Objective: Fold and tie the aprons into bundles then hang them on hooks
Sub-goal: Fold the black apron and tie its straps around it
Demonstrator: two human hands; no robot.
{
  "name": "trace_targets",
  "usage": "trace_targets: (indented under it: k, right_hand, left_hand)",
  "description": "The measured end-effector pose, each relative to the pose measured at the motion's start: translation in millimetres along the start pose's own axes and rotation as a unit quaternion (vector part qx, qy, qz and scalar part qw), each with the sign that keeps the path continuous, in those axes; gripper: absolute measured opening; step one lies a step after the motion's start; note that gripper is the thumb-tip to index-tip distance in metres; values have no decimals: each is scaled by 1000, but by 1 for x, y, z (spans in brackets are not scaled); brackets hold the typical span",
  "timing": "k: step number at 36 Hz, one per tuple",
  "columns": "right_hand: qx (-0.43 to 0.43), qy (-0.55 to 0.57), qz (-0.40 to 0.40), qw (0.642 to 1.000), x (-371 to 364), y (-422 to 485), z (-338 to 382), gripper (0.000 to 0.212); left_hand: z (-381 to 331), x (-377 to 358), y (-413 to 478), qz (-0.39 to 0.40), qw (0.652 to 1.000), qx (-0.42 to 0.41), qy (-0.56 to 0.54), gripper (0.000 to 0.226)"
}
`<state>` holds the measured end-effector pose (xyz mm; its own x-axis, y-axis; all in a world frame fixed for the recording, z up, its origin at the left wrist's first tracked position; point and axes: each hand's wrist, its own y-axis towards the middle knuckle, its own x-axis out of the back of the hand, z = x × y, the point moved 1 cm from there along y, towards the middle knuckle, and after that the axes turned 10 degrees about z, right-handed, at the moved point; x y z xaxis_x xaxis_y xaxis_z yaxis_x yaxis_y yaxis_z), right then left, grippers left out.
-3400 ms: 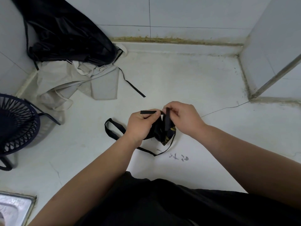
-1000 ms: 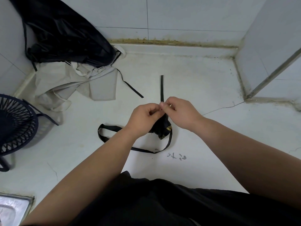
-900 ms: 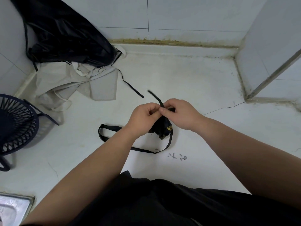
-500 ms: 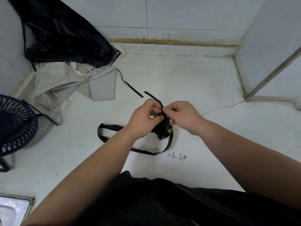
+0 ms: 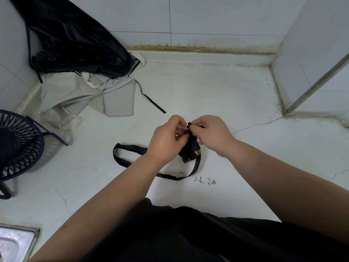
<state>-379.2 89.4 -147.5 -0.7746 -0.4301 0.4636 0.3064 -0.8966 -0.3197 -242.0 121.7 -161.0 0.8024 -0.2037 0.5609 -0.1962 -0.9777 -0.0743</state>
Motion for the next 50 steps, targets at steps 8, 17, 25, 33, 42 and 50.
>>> trace_targets:
  k: [8,17,25,33,42,50]
  right_hand:
    - [111,-285,74,949,0,-6,1,30]
    - [94,-269,38,958,-2,-6,-5,27]
    - [3,-51,115,992,-2,-4,3,16]
    - [-118,134,172,969,3,-2,6,21]
    - [-135,139,174,965,4,3,5,15]
    - [29,-80,117,990,6,-3,-2,21]
  left_hand:
    - [1,-3,-1,-13,1000,-7,14,25]
    - [3,-2,-1,-14,1000,6,-5,25]
    - [2,-1,0,-48,998,38,-5,19]
    - [16,-10,-8,-122,989,-41,72,7]
    - [15,-15,-7,-151,981,-68,97,10]
    - [17,-7,-11,-148,977,-25,148,5]
